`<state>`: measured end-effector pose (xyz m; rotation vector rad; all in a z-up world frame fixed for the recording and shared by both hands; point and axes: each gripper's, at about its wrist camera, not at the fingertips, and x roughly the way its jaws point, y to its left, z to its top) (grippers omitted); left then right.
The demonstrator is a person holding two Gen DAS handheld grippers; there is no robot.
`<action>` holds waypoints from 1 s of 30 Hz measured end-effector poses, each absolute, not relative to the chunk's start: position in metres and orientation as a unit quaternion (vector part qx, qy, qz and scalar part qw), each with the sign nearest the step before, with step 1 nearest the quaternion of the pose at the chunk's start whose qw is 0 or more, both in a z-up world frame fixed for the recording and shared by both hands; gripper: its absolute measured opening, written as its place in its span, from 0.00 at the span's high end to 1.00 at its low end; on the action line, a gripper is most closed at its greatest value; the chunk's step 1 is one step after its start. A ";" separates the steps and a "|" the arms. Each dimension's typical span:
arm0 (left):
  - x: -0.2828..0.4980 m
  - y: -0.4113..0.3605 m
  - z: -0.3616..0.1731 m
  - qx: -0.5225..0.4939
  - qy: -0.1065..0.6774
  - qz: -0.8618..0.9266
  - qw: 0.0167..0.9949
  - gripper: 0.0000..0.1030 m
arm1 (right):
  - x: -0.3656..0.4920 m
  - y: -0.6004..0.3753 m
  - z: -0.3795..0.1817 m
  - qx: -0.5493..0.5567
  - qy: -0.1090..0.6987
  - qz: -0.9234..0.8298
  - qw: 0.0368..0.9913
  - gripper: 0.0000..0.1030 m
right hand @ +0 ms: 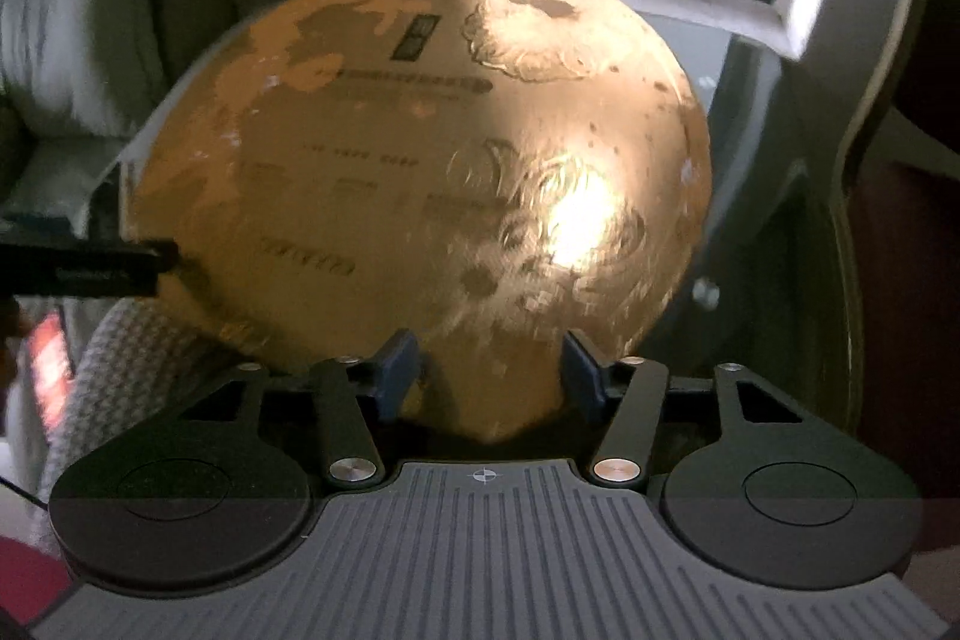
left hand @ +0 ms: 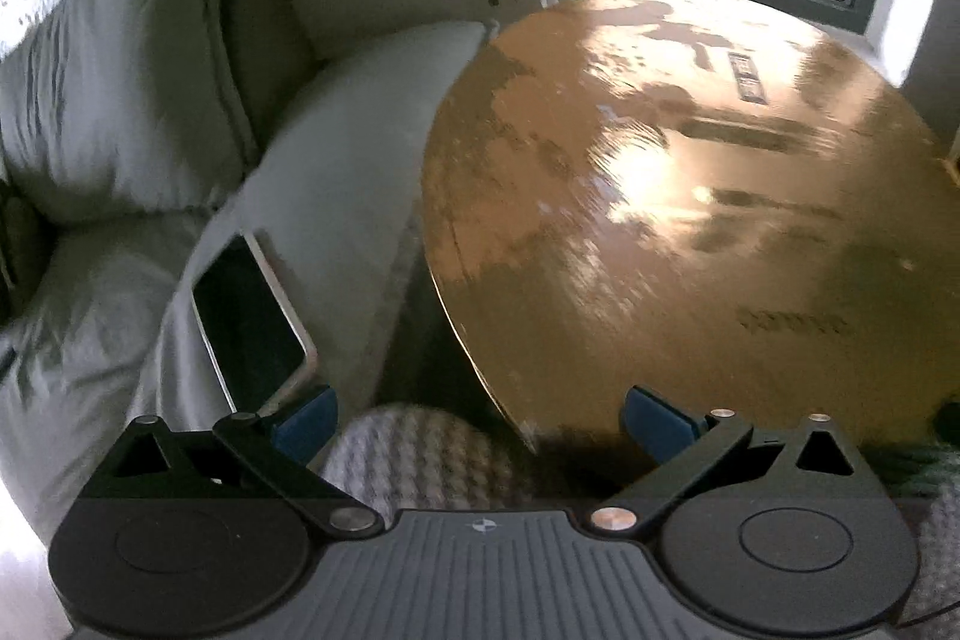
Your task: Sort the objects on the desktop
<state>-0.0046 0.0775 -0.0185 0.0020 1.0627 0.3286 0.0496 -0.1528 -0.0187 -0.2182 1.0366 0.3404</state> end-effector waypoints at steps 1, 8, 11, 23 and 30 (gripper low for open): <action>-0.009 0.075 -0.016 -0.004 0.505 0.152 0.849 0.01 | 0.043 -0.155 -0.016 -0.096 0.491 0.165 0.850 0.33; -0.031 0.044 0.002 0.012 0.496 0.120 0.860 0.01 | 0.003 -0.158 0.005 -0.083 0.474 0.162 0.862 0.14; -0.038 0.032 0.009 0.030 0.491 0.113 0.863 0.01 | -0.012 -0.160 0.013 -0.082 0.458 0.152 0.872 0.14; -0.054 0.012 0.025 0.013 0.466 0.068 0.882 0.01 | -0.043 -0.167 0.034 -0.072 0.402 0.125 0.904 0.13; -0.055 0.000 0.032 0.016 0.457 0.051 0.888 0.01 | -0.047 -0.170 0.038 -0.062 0.395 0.120 0.909 0.13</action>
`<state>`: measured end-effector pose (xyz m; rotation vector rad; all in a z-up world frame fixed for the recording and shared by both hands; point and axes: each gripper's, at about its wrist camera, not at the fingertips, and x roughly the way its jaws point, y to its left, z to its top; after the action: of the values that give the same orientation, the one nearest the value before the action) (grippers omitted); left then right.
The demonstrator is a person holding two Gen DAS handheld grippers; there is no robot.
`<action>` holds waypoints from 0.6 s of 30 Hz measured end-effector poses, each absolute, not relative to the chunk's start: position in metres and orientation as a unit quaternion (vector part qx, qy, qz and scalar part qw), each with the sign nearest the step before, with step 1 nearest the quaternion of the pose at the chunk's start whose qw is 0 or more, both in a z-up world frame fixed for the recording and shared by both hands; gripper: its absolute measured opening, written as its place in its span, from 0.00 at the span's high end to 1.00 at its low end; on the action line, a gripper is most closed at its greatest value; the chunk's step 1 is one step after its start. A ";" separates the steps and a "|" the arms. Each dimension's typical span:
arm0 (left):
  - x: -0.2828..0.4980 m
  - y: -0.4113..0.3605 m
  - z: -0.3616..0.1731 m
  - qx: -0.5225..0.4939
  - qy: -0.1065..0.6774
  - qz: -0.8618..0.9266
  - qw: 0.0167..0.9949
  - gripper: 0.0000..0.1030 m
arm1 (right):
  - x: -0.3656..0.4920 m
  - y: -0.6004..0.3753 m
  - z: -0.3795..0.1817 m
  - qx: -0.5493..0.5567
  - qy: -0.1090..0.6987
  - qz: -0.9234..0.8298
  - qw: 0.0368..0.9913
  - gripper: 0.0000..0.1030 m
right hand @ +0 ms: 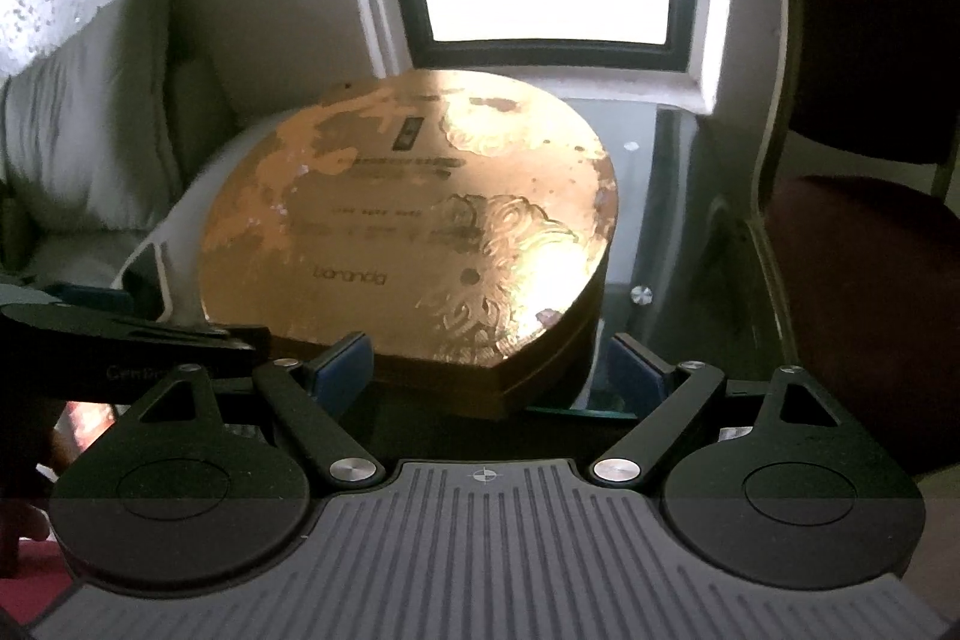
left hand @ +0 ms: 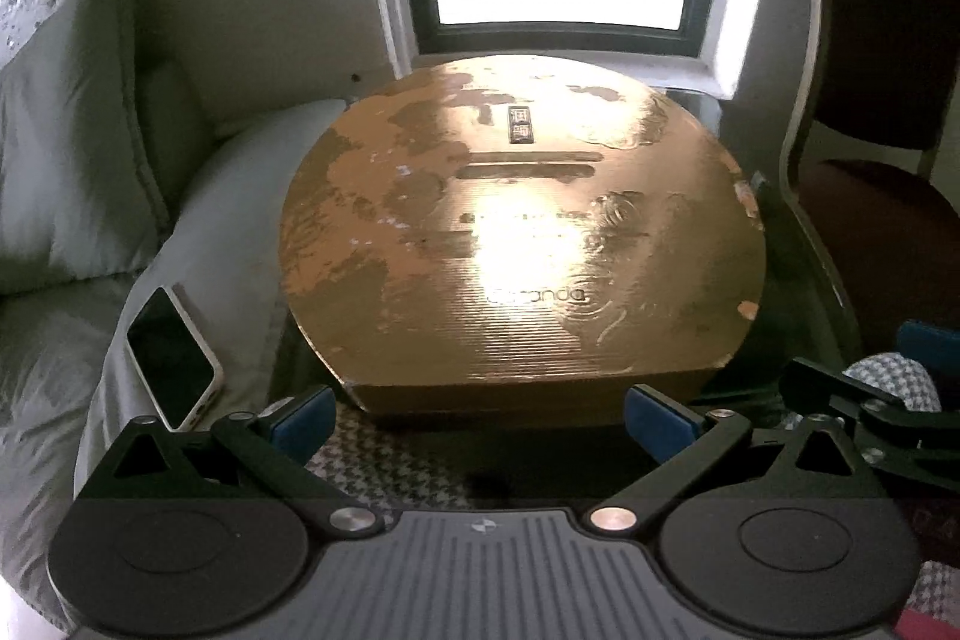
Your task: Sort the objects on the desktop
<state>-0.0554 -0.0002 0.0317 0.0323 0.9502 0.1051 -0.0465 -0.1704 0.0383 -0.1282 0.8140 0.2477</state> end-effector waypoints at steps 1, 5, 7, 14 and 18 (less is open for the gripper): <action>-0.055 -0.002 0.032 0.018 0.458 0.050 0.887 0.01 | -0.046 -0.171 0.038 -0.061 0.394 0.119 0.909 0.13; -0.053 -0.005 0.033 0.020 0.463 0.050 0.885 0.01 | -0.044 -0.177 0.039 -0.052 0.395 0.115 0.910 0.13; -0.051 -0.006 0.032 0.023 0.466 0.052 0.883 0.01 | -0.043 -0.179 0.039 -0.049 0.396 0.114 0.910 0.13; -0.044 -0.006 0.025 0.025 0.480 0.054 0.875 0.01 | -0.037 -0.181 0.032 -0.044 0.406 0.116 0.906 0.12; -0.042 -0.005 0.022 0.022 0.484 0.054 0.873 0.01 | -0.032 -0.182 0.028 -0.045 0.414 0.115 0.902 0.12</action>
<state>-0.0416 -0.0052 0.0223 0.0455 1.0114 0.1119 -0.0323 -0.1816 0.0283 -0.0926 0.8566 0.2381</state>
